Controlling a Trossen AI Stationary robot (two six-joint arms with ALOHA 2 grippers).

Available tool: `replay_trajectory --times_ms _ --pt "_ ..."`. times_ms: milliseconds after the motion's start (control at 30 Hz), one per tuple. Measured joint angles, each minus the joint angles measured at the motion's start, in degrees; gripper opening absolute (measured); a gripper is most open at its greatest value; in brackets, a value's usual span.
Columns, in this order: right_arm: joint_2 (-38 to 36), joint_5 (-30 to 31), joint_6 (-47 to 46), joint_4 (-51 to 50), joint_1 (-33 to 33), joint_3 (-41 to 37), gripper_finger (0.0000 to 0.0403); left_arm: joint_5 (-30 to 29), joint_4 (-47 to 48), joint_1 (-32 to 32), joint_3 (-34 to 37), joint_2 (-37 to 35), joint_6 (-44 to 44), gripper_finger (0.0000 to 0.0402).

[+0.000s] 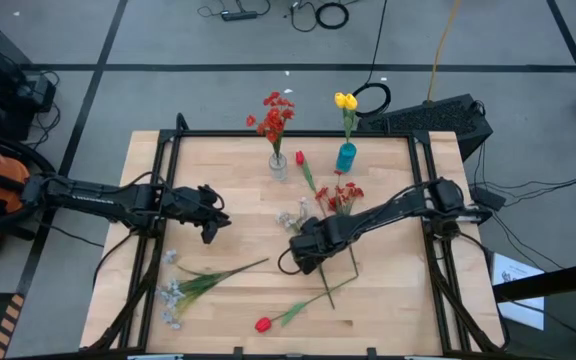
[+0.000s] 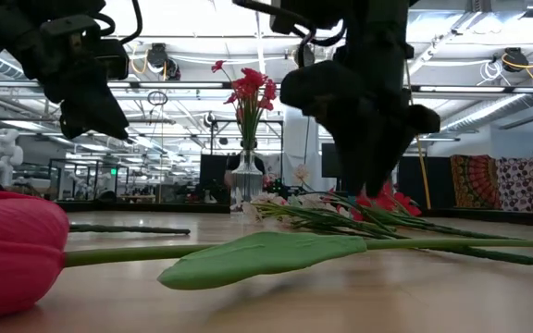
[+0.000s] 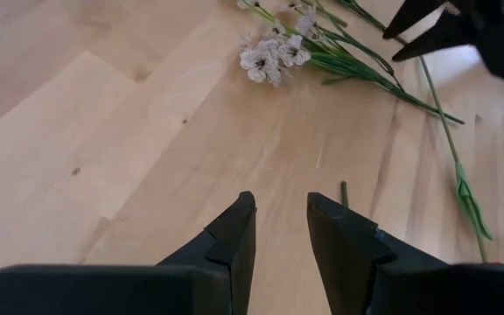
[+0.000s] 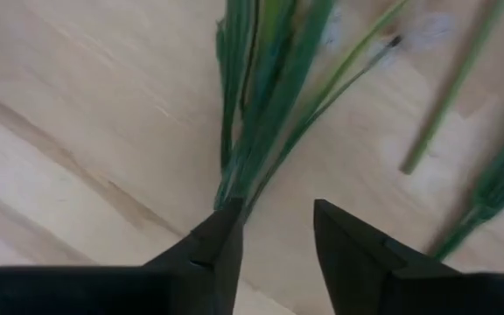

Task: Sort flowers into vase by color
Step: Put the right white flower into the blue vase

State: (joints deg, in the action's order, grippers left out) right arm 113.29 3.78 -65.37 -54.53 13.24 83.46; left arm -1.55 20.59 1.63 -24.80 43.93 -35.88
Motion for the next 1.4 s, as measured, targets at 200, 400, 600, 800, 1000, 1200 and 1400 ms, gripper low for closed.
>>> replay_trajectory --times_ms 200,400,600,800,1000,1200,1400 --pt "2.2 -1.3 1.6 2.1 0.6 0.0 0.0152 1.0 0.0 0.0 0.0 0.0 0.2 0.0112" --pt "3.3 -2.2 1.9 3.9 0.5 0.1 0.0149 1.7 0.0 0.0 0.0 0.0 0.2 0.0112" --pt "7.4 -4.6 3.0 6.0 0.7 0.4 0.0148 1.9 0.1 0.0 0.0 0.1 -0.3 0.0112" --pt "9.7 -5.3 5.6 6.0 0.8 0.5 0.0118 2.4 0.6 0.6 0.1 0.2 -1.3 0.0112" --pt "8.7 -5.1 14.6 4.9 0.3 0.3 0.0013 2.4 0.9 1.4 0.1 0.2 -1.3 0.0112" --pt "4.3 -1.2 17.1 3.9 -0.5 -0.5 0.0006 2.3 0.9 1.4 0.0 0.2 -1.3 0.0112" --pt "-6.1 8.9 21.6 7.5 -1.4 -0.1 0.0003 1.6 0.8 1.4 0.0 0.2 -1.3 0.0112"
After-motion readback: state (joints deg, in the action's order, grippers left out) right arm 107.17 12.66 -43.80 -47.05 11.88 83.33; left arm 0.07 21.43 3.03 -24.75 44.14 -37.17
